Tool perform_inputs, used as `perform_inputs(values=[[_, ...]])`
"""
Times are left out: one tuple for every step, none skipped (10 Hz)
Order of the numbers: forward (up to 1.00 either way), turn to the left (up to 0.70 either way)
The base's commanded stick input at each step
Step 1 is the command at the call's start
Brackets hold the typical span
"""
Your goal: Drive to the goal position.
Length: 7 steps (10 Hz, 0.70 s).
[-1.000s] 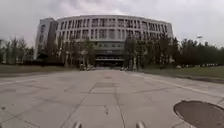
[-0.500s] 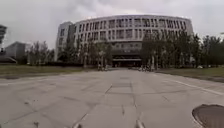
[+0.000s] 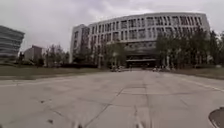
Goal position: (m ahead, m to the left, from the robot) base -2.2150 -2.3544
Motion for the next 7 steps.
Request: perform_inputs(values=[[0.00, 0.50], [0.00, 0.50], [0.00, 0.50], [0.00, 0.50], [0.00, 0.50], [0.00, 0.50], [0.00, 0.50]])
